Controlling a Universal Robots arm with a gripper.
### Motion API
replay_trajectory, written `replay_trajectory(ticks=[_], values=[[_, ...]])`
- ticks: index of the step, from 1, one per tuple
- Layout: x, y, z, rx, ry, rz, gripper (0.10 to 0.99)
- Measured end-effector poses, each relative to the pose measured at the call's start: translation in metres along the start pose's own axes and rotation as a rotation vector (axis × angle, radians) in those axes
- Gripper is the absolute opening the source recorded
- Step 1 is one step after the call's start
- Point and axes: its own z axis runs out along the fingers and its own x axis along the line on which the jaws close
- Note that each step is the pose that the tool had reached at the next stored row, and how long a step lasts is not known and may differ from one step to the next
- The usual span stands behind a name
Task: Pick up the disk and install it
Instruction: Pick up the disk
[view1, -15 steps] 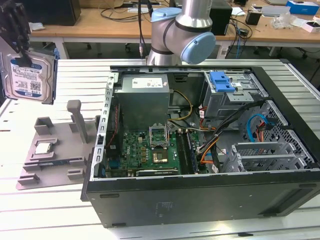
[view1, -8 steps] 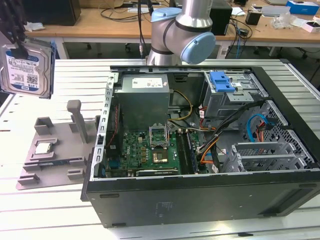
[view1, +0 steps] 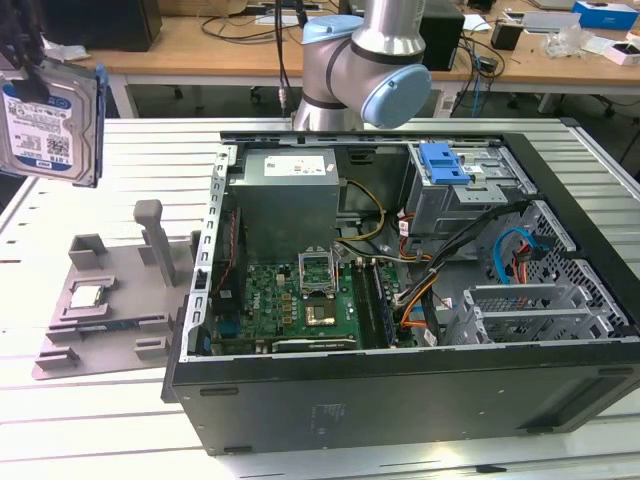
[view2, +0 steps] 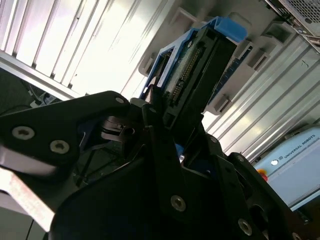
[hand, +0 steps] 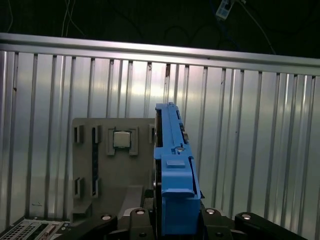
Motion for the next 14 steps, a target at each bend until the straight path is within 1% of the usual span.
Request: replay_trajectory(ticks=[6,11,14], values=[[-0.0003,-0.0001,-0.012,0.0,0.0006,0.0,0.369],[-0.0005,-0.0001,-0.0192,0.0,0.0008,0.0,0.369],[-0.0007,-0.0002,-0.0276,0.0,0.001,0.0,0.369]])
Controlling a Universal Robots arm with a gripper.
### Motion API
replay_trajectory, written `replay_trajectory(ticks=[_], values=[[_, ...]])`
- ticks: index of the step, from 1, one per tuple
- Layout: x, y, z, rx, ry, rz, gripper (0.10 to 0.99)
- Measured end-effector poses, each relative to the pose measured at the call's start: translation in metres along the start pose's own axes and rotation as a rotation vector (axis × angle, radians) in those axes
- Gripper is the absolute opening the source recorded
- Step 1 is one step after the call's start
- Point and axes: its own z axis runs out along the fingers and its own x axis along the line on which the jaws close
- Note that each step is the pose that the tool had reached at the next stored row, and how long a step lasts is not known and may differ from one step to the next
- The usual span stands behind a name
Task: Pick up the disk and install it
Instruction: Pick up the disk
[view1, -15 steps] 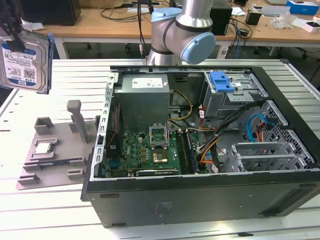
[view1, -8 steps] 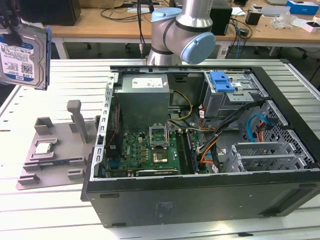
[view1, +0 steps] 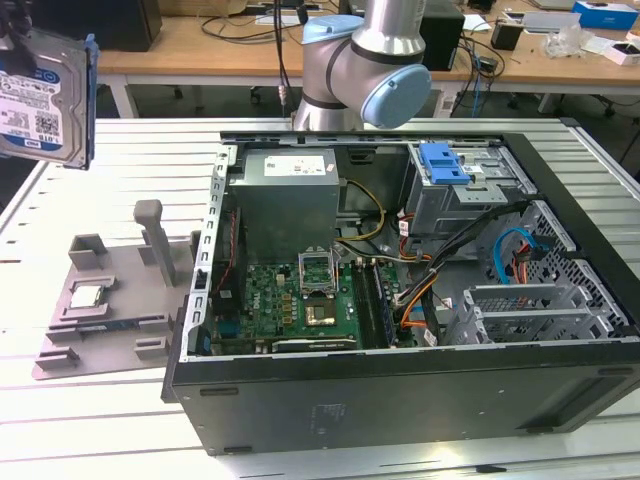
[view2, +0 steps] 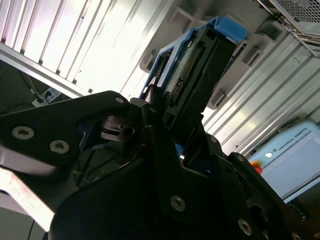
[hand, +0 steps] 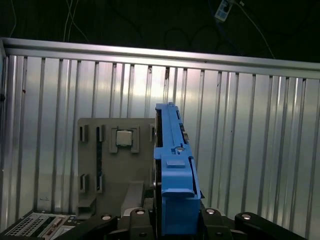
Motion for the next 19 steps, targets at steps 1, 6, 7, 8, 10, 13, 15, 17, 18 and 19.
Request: replay_trajectory(ticks=[1,6,7,8,10,13,15,17,18,19], values=[[-0.0001,0.0,-0.0018,0.0,0.0,0.0,0.369],[-0.0004,-0.0001,-0.0103,0.0,0.0002,0.0,0.369],[-0.0004,-0.0002,-0.0119,0.0,0.0002,0.0,0.369],[-0.0005,-0.0002,-0.0142,0.0,0.0002,0.0,0.369],[-0.0006,-0.0002,-0.0176,0.0,0.0003,0.0,0.369],[-0.0007,-0.0003,-0.0232,0.0,0.0004,0.0,0.369],[-0.0008,-0.0004,-0.0268,0.0,0.0004,0.0,0.369],[-0.0009,-0.0005,-0.0304,0.0,0.0004,0.0,0.369],[-0.0009,-0.0005,-0.0335,0.0,0.0004,0.0,0.369],[-0.0009,-0.0005,-0.0355,0.0,0.0004,0.0,0.369]])
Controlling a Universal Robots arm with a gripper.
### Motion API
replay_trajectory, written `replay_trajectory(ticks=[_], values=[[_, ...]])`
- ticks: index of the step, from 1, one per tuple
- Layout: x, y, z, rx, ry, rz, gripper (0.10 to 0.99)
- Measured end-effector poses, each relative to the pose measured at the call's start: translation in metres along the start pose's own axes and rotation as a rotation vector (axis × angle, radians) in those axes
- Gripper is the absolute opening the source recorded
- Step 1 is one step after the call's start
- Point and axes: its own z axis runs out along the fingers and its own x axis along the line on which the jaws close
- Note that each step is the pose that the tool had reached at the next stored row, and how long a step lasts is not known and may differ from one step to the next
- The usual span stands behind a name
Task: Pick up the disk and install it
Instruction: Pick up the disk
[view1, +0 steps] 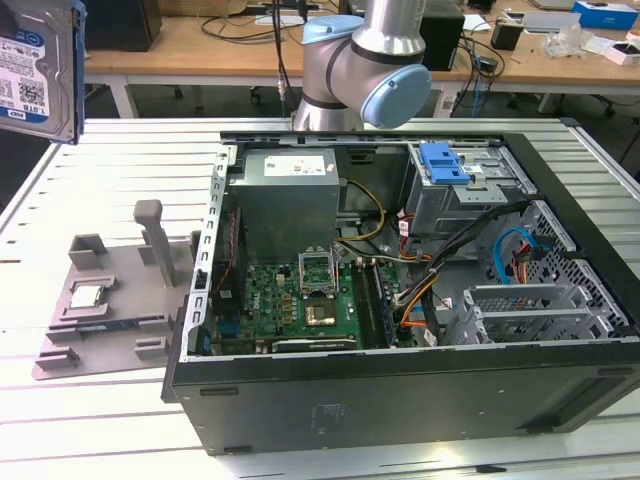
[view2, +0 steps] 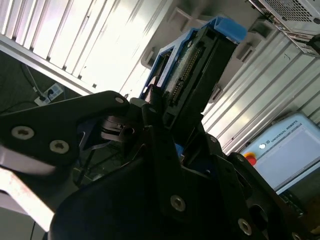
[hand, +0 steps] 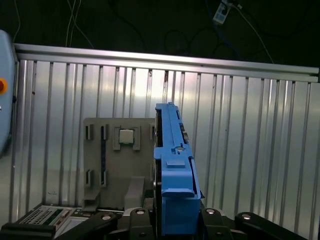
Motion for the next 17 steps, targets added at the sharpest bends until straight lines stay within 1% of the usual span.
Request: replay_trajectory(ticks=[1,3,7,9,10,14,17], values=[[0.0,0.0,-0.0012,0.0,0.0,0.0,0.369],[-0.0001,-0.0001,-0.0067,0.0,0.0,0.0,0.369],[-0.0002,-0.0001,-0.0124,0.0,0.0,0.0,0.369],[-0.0003,-0.0001,-0.0159,0.0,-0.0001,0.0,0.369],[-0.0003,-0.0002,-0.0189,0.0,0.0,0.0,0.369],[-0.0004,-0.0002,-0.0251,0.0,0.0,0.0,0.369],[-0.0005,-0.0003,-0.0323,0.0,0.0,0.0,0.369]])
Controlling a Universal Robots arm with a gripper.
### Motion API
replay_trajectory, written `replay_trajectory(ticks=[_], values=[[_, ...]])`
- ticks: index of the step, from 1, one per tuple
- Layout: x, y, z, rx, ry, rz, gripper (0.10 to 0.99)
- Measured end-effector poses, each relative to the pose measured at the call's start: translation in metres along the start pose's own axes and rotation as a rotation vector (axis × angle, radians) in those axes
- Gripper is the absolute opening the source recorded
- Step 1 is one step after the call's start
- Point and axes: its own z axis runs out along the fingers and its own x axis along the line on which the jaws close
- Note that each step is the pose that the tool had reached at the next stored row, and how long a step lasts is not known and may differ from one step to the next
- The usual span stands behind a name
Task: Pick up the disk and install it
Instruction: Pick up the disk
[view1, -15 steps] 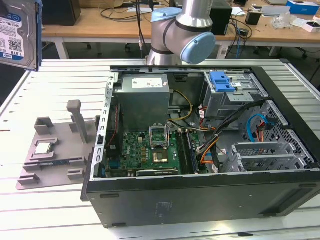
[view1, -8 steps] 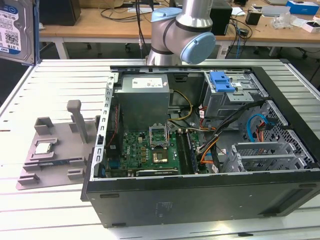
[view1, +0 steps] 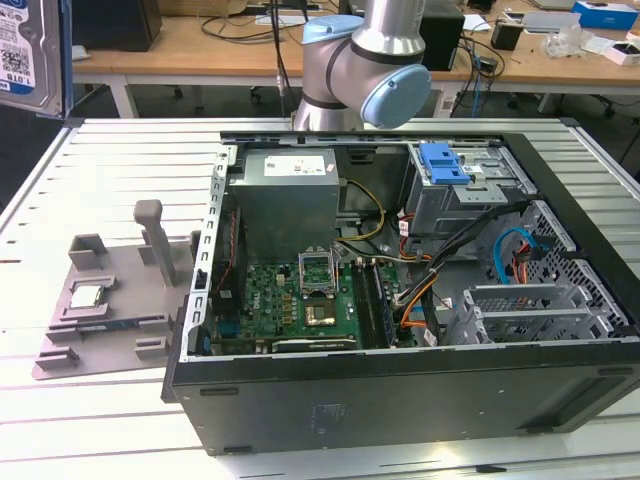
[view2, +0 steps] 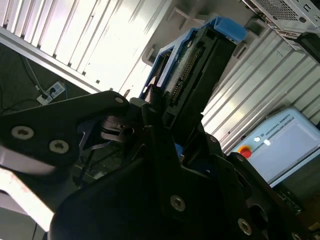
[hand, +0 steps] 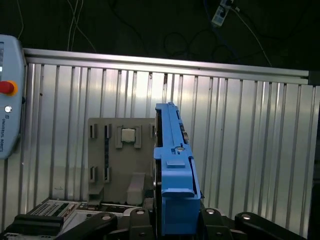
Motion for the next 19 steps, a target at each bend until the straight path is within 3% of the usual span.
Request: replay_trajectory(ticks=[4,14,19], values=[[-0.0004,-0.0001,-0.0117,0.0,0.0,0.0,0.369],[-0.0004,-0.0004,-0.0119,0.0,-0.0001,0.0,0.369],[0.0005,-0.0134,-0.0118,0.0,0.0,0.0,0.369]])
